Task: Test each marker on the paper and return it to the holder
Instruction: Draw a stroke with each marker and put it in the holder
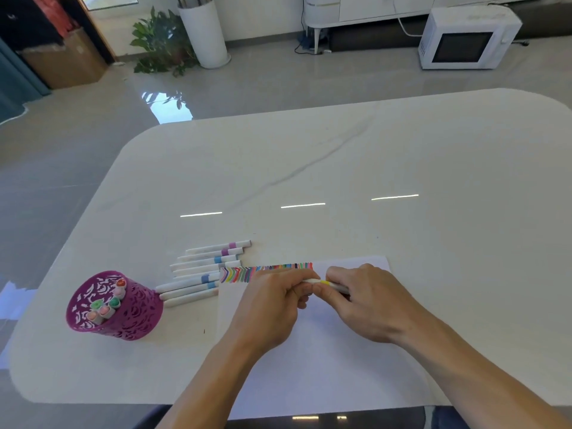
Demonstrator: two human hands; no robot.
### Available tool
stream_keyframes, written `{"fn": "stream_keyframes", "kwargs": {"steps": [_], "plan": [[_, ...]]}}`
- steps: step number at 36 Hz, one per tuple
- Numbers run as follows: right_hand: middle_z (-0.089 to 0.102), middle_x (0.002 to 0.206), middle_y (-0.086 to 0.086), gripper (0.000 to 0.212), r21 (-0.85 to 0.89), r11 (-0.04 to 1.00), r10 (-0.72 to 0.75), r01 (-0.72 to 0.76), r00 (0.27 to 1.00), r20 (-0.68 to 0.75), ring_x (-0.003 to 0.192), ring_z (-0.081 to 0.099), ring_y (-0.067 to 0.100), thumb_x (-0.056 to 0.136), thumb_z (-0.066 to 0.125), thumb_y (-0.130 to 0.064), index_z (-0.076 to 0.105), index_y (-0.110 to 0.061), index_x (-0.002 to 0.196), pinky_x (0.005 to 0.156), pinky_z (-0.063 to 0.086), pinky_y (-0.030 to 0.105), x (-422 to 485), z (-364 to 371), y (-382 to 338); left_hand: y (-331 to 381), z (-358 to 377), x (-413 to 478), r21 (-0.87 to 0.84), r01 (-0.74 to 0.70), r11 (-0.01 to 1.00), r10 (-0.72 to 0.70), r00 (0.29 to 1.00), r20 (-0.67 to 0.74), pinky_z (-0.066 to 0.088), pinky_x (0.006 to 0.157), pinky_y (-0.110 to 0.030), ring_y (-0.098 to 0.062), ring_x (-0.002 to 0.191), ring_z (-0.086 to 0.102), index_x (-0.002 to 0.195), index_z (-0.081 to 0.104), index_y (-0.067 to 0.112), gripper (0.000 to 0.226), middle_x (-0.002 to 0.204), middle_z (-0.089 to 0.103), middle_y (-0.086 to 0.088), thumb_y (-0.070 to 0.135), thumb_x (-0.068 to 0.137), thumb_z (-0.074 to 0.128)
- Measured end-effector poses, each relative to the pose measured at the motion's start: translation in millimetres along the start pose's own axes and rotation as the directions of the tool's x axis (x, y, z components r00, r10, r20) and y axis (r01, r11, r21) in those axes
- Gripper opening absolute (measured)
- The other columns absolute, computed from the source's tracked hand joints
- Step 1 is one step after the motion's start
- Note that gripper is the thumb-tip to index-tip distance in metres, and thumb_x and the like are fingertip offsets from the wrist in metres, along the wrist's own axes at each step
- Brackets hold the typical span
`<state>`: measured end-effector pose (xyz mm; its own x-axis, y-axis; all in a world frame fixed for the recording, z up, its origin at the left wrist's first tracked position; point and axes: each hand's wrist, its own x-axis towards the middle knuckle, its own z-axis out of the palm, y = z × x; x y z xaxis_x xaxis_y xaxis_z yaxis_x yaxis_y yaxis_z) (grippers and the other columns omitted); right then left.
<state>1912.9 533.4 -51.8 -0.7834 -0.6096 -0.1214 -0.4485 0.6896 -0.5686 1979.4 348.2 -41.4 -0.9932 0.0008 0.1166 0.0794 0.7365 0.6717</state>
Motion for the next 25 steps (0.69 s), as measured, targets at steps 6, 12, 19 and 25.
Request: {"fn": "stream_keyframes", "kwargs": {"steps": [6,12,19,25], "plan": [[0.042,0.051,-0.004,0.058,-0.002,1.0,-0.007,0.007,1.0,-0.023,0.054,0.044,0.015,0.096,0.035,-0.073,0.038,-0.022,0.068,0.049,0.027,0.025,0,2,0,-1,2,-1,-0.013,-0.011,1.0,0.011,1.0,-0.017,0.044,0.06,-0.008,-0.002,0.067,0.063,0.093,0.073,0.029,0.027,0.069,0.063,0.011,0.007,0.095,0.057],[0.039,0.05,-0.004,0.058,-0.004,1.0,-0.001,0.001,1.0,-0.005,0.05,0.038,0.017,0.097,0.037,-0.072,0.035,-0.023,0.065,0.049,0.026,0.026,-2,2,-2,-4,4,-4,-0.049,0.02,0.999,-0.02,1.0,-0.011,0.049,0.061,-0.014,-0.003,0.067,0.066,0.097,0.073,0.029,0.026,0.071,0.065,0.011,0.01,0.096,0.057],[0.031,0.05,-0.004,0.062,0.118,0.991,0.055,-0.059,0.998,0.033,0.051,0.03,0.017,0.098,0.047,-0.067,0.032,-0.017,0.064,0.051,0.023,0.028,-2,-1,0,-10,-1,-4,-0.085,0.081,0.993,-0.084,0.996,-0.04,0.053,0.068,-0.017,-0.002,0.069,0.069,0.103,0.073,0.036,0.031,0.074,0.069,0.014,0.008,0.093,0.063],[0.034,0.055,-0.006,0.056,0.171,0.979,0.119,-0.112,0.992,-0.034,0.054,0.034,0.013,0.101,0.048,-0.059,0.035,-0.016,0.066,0.054,0.027,0.031,0,-13,13,-12,-2,-4,-0.06,0.116,0.991,-0.116,0.993,-0.004,0.049,0.071,-0.013,0.0,0.076,0.067,0.101,0.074,0.036,0.025,0.078,0.069,0.018,0.014,0.096,0.063]]}}
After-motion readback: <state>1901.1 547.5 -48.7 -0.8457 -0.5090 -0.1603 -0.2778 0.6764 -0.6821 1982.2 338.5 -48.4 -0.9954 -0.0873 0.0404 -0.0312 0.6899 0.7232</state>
